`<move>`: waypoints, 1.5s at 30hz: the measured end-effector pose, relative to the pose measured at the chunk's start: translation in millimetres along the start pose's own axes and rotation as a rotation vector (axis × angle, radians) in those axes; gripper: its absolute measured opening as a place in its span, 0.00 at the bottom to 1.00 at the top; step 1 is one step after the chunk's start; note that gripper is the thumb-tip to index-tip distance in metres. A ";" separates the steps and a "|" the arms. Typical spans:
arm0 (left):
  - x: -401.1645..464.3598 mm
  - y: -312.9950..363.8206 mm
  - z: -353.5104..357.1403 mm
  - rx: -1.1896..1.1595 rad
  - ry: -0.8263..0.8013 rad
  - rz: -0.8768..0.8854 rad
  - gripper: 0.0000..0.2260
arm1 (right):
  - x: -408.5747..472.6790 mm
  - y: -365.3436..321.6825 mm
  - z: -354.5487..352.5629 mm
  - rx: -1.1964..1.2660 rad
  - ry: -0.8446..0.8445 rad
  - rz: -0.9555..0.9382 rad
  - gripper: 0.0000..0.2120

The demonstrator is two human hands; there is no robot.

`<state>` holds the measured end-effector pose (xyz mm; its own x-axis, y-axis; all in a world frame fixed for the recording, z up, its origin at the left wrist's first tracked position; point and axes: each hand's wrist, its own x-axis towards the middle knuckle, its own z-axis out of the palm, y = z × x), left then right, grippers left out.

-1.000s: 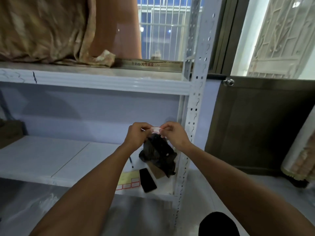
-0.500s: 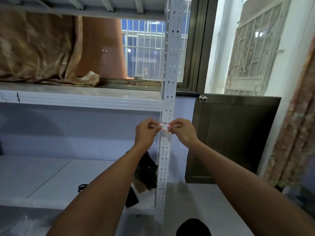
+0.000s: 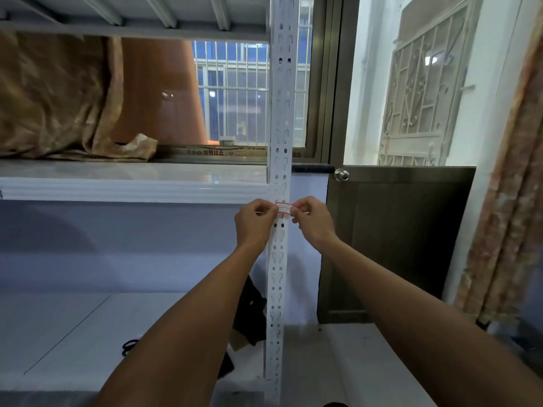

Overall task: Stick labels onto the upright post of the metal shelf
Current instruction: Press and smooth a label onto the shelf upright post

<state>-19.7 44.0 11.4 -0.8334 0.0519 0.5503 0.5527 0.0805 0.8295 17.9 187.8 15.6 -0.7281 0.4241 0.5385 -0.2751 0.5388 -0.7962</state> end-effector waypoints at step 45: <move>22.7 -13.2 17.3 0.061 0.116 -0.013 0.05 | 13.2 3.7 19.2 -0.075 0.129 -0.122 0.04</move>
<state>-45.9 61.4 11.3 -0.8327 -0.0643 0.5499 0.5379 0.1412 0.8311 -4.8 181.4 14.5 -0.6047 0.4394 0.6643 -0.3049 0.6428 -0.7027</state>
